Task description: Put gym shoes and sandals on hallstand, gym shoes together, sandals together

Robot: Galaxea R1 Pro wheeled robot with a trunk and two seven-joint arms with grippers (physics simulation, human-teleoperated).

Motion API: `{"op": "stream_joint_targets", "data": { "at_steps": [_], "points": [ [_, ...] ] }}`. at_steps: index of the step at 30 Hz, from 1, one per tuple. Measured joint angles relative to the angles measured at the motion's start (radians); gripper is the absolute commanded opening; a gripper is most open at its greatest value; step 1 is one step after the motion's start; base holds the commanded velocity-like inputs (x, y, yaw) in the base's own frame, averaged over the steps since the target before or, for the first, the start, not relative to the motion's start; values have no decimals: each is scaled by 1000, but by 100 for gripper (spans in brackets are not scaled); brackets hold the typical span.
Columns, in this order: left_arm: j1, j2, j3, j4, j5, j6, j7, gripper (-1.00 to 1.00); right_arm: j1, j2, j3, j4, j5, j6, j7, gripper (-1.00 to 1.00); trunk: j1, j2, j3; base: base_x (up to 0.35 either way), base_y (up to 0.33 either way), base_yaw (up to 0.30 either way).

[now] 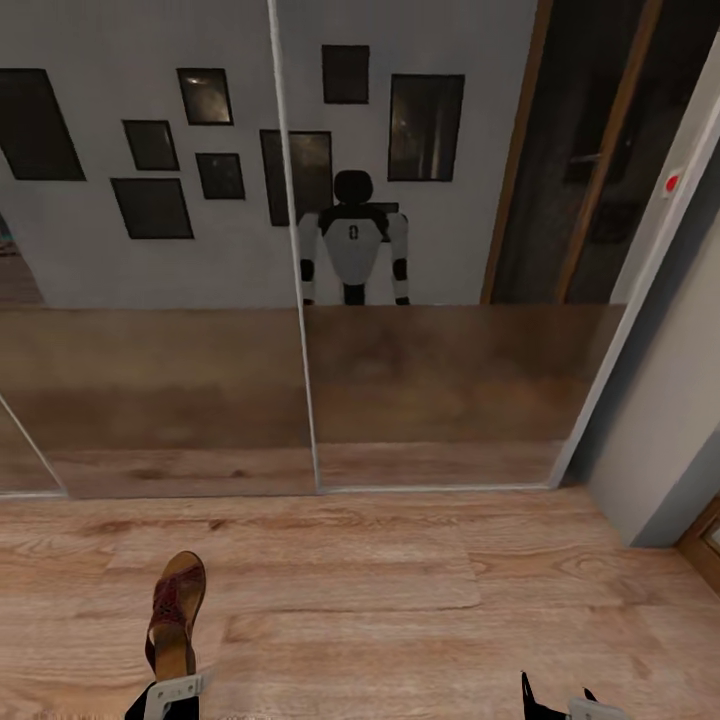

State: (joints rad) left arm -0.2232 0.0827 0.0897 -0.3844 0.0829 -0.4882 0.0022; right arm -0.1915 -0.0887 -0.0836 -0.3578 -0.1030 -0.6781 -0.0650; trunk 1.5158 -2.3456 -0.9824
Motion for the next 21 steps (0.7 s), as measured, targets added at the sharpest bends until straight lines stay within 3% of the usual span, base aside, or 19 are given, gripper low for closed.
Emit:
{"op": "stream_joint_targets", "data": {
  "at_steps": [21],
  "points": [
    [0,0,0,1,0,0,0,-100,0,-2,1,0,2,-1,-3,100,0,0,15,0,0,248]
  ]
}}
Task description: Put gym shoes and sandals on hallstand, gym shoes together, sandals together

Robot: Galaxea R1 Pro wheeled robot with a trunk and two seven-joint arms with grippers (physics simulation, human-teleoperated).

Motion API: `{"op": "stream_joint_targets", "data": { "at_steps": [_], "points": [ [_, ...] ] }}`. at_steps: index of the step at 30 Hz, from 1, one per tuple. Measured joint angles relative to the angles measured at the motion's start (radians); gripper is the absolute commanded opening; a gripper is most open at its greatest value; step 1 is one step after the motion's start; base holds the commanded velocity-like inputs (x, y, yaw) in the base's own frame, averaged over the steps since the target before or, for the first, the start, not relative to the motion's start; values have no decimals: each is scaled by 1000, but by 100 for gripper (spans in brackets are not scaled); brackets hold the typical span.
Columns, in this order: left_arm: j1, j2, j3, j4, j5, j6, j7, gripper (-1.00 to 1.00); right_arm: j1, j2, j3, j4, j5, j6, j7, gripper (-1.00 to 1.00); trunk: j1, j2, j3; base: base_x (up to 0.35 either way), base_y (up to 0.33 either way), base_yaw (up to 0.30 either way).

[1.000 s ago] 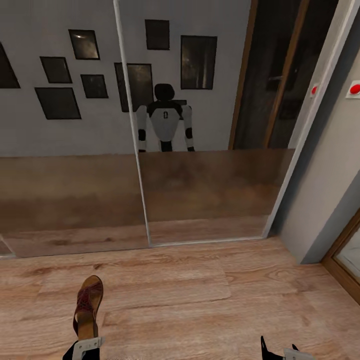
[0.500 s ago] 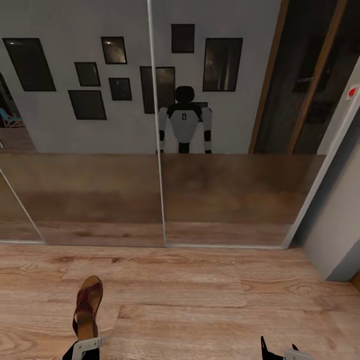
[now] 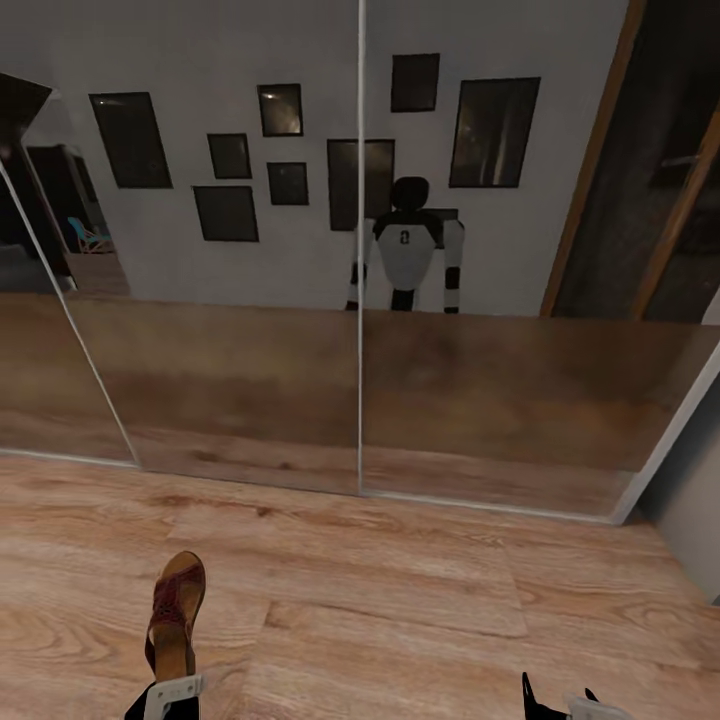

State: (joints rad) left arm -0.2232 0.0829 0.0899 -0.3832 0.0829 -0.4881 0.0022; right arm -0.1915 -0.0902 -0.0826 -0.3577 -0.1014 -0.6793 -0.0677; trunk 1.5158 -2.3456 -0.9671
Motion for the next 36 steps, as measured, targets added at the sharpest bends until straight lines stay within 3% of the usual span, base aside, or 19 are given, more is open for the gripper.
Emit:
{"op": "stream_joint_targets", "data": {
  "at_steps": [36],
  "points": [
    [0,0,-2,0,0,1,-1,-100,0,1,2,0,0,0,4,100,0,0,25,0,0,249]
  ]
}}
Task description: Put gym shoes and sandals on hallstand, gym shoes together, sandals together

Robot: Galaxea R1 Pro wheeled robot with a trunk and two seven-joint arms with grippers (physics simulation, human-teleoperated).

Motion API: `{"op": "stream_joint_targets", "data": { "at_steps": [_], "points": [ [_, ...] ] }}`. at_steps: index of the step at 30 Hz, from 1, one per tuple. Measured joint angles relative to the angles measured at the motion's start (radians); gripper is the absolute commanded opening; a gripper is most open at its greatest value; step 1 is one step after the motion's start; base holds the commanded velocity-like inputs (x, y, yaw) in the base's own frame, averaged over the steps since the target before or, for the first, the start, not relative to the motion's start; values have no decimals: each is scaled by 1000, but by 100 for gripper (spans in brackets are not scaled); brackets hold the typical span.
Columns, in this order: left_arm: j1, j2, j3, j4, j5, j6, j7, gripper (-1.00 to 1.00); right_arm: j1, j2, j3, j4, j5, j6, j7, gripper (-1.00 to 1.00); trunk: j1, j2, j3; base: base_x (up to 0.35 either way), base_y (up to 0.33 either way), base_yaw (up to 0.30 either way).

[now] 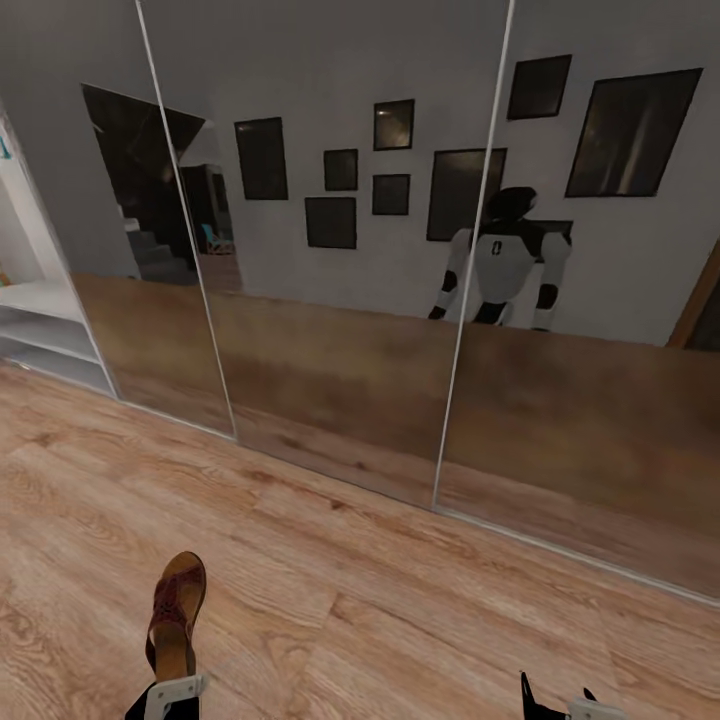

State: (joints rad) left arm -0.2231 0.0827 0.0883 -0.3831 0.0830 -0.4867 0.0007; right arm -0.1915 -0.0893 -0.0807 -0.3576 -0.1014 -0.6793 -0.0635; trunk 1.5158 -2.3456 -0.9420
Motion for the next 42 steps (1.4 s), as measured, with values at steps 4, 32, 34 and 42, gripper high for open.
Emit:
{"op": "stream_joint_targets", "data": {
  "at_steps": [4,32,34,42],
  "points": [
    [0,0,0,0,0,0,0,-100,0,1,1,0,0,0,0,100,0,0,0,0,0,278],
    [0,1,2,-4,1,0,-10,-100,0,36,84,22,0,0,0,100,0,0,0,0,0,279],
    [0,0,1,-3,1,0,-10,-100,0,36,104,23,-1,0,0,100,0,0,0,0,0,279],
    [0,-4,0,0,1,0,-5,-100,0,36,122,25,-4,0,-1,100,0,0,0,108,12,279]
  ]
}}
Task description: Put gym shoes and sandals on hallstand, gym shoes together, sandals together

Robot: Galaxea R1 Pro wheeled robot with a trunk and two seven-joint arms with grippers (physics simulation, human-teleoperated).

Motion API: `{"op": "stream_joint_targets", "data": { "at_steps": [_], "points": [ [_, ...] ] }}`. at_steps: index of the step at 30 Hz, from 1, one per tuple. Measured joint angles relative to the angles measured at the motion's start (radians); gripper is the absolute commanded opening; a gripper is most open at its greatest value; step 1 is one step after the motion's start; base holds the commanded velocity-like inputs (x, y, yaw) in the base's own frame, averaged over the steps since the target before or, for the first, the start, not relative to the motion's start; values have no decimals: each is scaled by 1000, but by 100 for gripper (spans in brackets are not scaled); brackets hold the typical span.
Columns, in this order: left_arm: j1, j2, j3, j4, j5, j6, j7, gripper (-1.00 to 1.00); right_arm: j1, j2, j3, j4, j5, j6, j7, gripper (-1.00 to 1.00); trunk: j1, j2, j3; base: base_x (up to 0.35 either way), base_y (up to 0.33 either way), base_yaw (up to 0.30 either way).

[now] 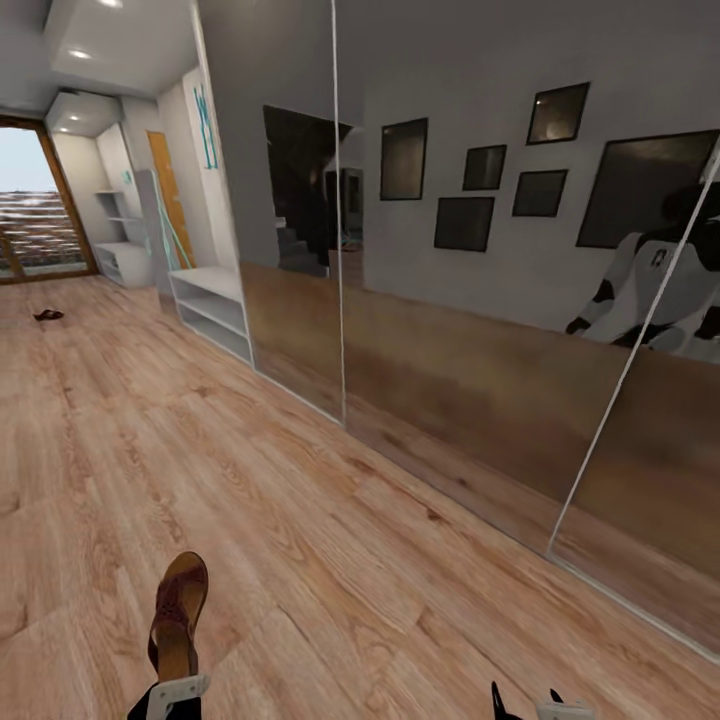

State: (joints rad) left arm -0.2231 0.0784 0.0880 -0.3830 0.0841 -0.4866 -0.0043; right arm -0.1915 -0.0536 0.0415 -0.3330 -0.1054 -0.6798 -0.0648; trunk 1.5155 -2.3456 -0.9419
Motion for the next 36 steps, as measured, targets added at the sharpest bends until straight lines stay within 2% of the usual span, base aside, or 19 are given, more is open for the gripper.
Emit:
{"op": "stream_joint_targets", "data": {
  "at_steps": [24,36],
  "points": [
    [0,-2,5,28,3,-1,0,-100,0,-2,1,0,0,0,-1,100,0,0,0,290,166,279],
    [0,-2,5,30,3,-2,0,-100,0,-4,0,0,0,0,-1,100,0,0,0,329,44,279]
  ]
}}
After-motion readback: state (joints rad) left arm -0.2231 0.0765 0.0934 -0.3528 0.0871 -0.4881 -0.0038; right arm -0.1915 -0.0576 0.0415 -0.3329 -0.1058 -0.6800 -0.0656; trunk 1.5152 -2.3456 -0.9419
